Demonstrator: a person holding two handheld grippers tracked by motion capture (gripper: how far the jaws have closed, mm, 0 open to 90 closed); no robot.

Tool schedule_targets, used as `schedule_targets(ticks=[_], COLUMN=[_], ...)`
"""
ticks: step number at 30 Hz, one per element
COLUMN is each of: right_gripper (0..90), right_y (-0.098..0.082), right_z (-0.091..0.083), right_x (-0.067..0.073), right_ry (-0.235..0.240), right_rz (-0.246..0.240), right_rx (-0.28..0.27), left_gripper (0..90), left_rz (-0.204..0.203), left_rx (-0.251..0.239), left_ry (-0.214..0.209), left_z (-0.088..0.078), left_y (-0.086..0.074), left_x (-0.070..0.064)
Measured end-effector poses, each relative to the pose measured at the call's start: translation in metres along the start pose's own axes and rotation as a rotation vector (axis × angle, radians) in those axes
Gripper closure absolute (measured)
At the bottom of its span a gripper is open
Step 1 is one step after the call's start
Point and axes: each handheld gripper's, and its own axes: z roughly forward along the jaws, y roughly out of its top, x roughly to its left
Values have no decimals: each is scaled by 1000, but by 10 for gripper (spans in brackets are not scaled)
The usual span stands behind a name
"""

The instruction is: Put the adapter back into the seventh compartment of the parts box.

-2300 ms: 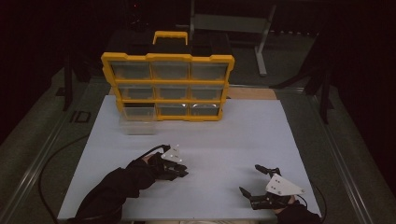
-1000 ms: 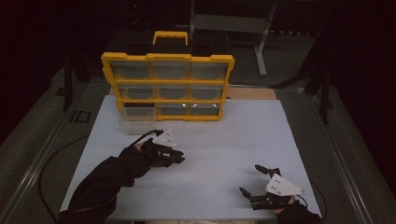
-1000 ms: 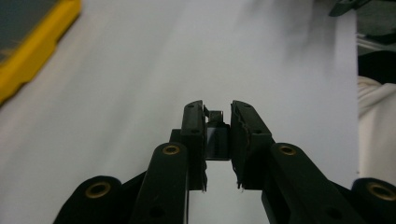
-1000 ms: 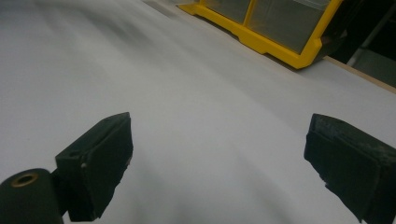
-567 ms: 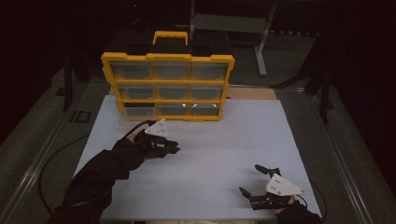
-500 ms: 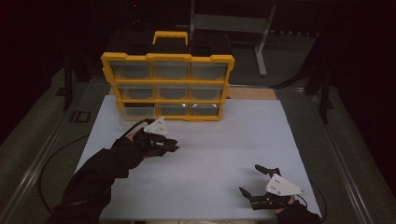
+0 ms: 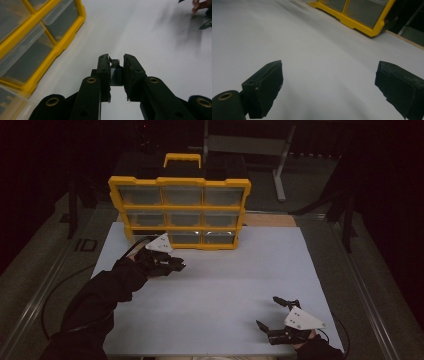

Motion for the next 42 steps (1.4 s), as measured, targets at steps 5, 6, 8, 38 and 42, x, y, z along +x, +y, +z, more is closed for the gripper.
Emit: schedule_targets(ticks=[5,6,8,38,42], right_gripper=[79,79,79,79,79], right_y=[0,0,0,0,0], right_z=[0,0,0,0,0], right_x=[0,0,0,0,-1], right_ry=[-1,-1,-1,-2,-2], right_rz=[1,1,0,0,0], right_rx=[0,0,1,-2,-3], left_gripper=[766,766,766,766,766], left_rz=[-10,-13,-22,-141,-158], left_rx=[-11,-16,-21,-62,-71], left_ry=[16,25,30,242,266], left_z=[-6,-7,-8,-59,-61], left_y=[1,1,0,-10,-11], left_x=[5,7,8,57,58])
